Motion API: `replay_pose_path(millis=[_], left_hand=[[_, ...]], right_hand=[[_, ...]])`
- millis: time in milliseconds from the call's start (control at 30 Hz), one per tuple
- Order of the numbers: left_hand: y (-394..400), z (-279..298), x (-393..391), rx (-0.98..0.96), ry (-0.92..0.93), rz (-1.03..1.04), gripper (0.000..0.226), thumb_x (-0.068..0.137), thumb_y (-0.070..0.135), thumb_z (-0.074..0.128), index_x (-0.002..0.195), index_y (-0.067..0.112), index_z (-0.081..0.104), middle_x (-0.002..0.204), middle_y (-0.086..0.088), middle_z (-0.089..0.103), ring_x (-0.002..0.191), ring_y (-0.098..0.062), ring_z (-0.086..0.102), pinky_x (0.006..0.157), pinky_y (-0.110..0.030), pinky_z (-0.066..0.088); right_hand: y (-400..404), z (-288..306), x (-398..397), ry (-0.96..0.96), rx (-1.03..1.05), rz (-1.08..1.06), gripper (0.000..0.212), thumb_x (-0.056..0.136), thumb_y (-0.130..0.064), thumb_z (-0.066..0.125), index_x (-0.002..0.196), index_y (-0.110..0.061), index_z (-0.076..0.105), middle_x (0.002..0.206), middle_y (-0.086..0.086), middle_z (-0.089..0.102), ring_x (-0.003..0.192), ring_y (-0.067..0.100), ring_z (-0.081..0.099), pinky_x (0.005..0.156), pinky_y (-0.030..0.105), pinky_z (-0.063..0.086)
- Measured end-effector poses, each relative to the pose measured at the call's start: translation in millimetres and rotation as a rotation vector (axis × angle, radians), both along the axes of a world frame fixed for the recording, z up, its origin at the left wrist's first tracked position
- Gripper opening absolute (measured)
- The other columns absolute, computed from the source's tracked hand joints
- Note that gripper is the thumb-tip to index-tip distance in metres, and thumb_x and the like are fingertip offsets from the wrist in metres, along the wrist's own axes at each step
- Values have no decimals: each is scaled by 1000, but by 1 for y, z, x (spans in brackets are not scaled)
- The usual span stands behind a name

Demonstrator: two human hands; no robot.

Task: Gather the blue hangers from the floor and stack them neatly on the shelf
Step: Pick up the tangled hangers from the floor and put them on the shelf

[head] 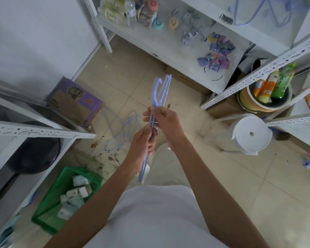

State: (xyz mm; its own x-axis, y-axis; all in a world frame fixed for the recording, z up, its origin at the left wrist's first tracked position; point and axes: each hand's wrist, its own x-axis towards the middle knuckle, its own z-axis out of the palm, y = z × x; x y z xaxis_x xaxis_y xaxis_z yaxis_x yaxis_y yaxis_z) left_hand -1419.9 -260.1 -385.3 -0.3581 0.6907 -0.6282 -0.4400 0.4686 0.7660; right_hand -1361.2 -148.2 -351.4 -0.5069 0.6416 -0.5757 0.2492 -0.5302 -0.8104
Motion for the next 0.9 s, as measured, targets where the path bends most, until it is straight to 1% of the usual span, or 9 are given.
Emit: replay_pose_path(millis=[100, 200, 333, 400, 567, 667, 733, 833, 900], left_hand=[[-11, -2, 5, 0, -50, 39, 38, 110, 42, 37, 90, 17, 58, 55, 6, 28, 43, -11, 24, 45, -25, 22], [-5, 10, 4, 23, -128, 35, 42, 111, 45, 36, 93, 15, 59, 57, 5, 33, 44, -8, 29, 43, -22, 31], [31, 46, -3, 100, -162, 45, 43, 110, 45, 36, 78, 18, 46, 54, 8, 31, 41, -5, 25, 39, -18, 24], [53, 68, -8, 154, -182, 38, 45, 109, 45, 39, 73, 21, 50, 54, 7, 31, 39, -5, 26, 39, -18, 25], [109, 123, -30, 402, -155, -54, 46, 102, 50, 45, 70, 16, 50, 54, -1, 39, 40, -13, 37, 43, -23, 38], [145, 150, -47, 549, -52, -174, 48, 106, 44, 46, 73, 12, 59, 59, -11, 57, 48, -23, 53, 52, -29, 47], [171, 163, -53, 571, 10, -234, 44, 108, 36, 46, 74, 15, 66, 64, -14, 67, 52, -23, 62, 53, -28, 51], [210, 173, -55, 569, 80, -322, 34, 110, 28, 45, 92, 22, 73, 78, -14, 78, 58, -21, 71, 56, -27, 57], [238, 174, -56, 560, 72, -380, 28, 109, 27, 45, 104, 18, 71, 85, -14, 81, 62, -22, 75, 56, -27, 58]], right_hand=[[2, 4, -2, -57, 47, 98, 18, 100, -21, 67, 89, -9, 74, 90, 19, 78, 80, 37, 75, 72, 38, 59], [6, 17, 0, -48, 81, 106, 23, 99, -24, 69, 83, -8, 76, 85, 22, 77, 74, 53, 67, 64, 45, 50], [32, 57, -4, 3, 119, 40, 16, 100, -15, 67, 89, -6, 76, 90, 19, 78, 76, 28, 73, 58, 30, 59], [49, 80, -10, 18, 174, 12, 19, 100, -13, 66, 90, 2, 73, 90, 23, 77, 74, 26, 70, 51, 21, 53], [100, 144, -28, 73, 332, -30, 21, 99, -18, 69, 89, 0, 72, 83, 17, 78, 69, 26, 71, 55, 27, 57], [137, 175, -31, 81, 447, -50, 26, 98, -25, 72, 85, -3, 72, 82, 16, 78, 69, 28, 74, 53, 29, 56], [161, 190, -30, 80, 508, -72, 28, 97, -25, 72, 75, -9, 70, 80, 16, 78, 67, 29, 73, 54, 31, 57], [196, 200, -24, 70, 553, -110, 32, 98, -25, 72, 66, -18, 67, 77, 12, 79, 64, 23, 75, 51, 28, 57], [225, 197, -21, 35, 620, -93, 32, 100, -23, 69, 72, -7, 64, 74, 11, 78, 61, 20, 74, 52, 29, 58]])
